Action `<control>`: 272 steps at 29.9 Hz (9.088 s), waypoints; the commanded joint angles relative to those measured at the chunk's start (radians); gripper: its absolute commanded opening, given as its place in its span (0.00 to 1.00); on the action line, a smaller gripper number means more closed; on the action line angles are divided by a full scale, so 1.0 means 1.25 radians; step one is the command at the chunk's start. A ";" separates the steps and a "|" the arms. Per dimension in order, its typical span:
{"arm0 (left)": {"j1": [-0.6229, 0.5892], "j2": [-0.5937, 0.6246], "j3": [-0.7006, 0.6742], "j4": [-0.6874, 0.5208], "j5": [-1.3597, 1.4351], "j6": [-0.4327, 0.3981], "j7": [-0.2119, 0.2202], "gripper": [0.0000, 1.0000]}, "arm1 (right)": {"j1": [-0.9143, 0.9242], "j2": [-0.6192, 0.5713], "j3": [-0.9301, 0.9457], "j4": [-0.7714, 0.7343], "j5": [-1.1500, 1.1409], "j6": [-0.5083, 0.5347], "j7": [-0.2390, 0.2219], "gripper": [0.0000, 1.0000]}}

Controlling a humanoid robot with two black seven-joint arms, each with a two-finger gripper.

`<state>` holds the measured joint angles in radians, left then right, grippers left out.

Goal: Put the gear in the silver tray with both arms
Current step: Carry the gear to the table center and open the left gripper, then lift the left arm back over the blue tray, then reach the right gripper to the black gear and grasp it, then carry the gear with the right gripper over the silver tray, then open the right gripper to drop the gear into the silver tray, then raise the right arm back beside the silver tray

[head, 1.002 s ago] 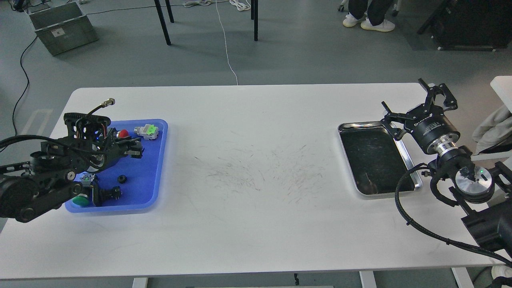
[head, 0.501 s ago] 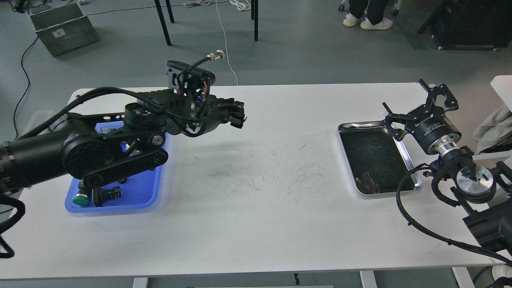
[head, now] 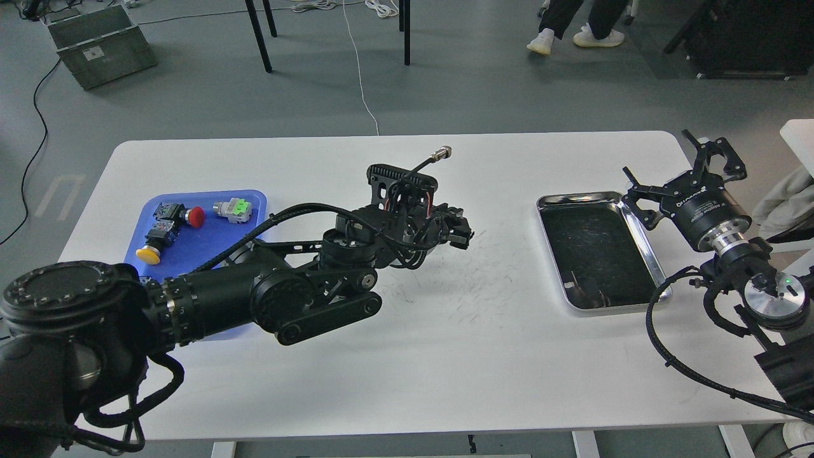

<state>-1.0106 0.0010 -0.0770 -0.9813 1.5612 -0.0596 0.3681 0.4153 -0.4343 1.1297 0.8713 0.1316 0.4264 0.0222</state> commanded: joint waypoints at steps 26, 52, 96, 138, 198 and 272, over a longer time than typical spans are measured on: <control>0.113 -0.001 0.041 -0.067 0.045 0.026 -0.074 0.20 | -0.003 0.003 0.009 0.041 0.000 0.015 0.006 0.99; 0.132 -0.001 0.033 -0.074 -0.014 0.132 -0.093 0.98 | -0.002 0.005 0.009 0.032 -0.001 0.015 0.006 0.99; 0.335 0.324 -0.799 0.006 -0.905 0.086 -0.329 0.98 | 0.398 -0.032 -0.354 0.124 -0.229 -0.023 -0.104 0.99; 0.377 0.385 -0.764 -0.003 -0.861 0.085 -0.364 0.98 | 0.794 0.212 -1.287 0.266 -0.859 -0.042 -0.175 0.92; 0.380 0.383 -0.764 -0.004 -0.860 0.087 -0.372 0.98 | 0.860 0.110 -1.201 0.297 -0.877 -0.015 -0.164 0.02; 0.357 0.371 -0.754 -0.002 -0.837 0.109 -0.372 0.98 | 0.550 -0.114 -0.606 0.057 -0.534 -0.142 -0.056 0.95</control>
<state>-0.5548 0.4553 -1.0186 -0.9789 0.5169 0.0757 -0.0966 1.1460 -0.6127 0.2659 0.9785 -0.6852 0.2491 -0.0478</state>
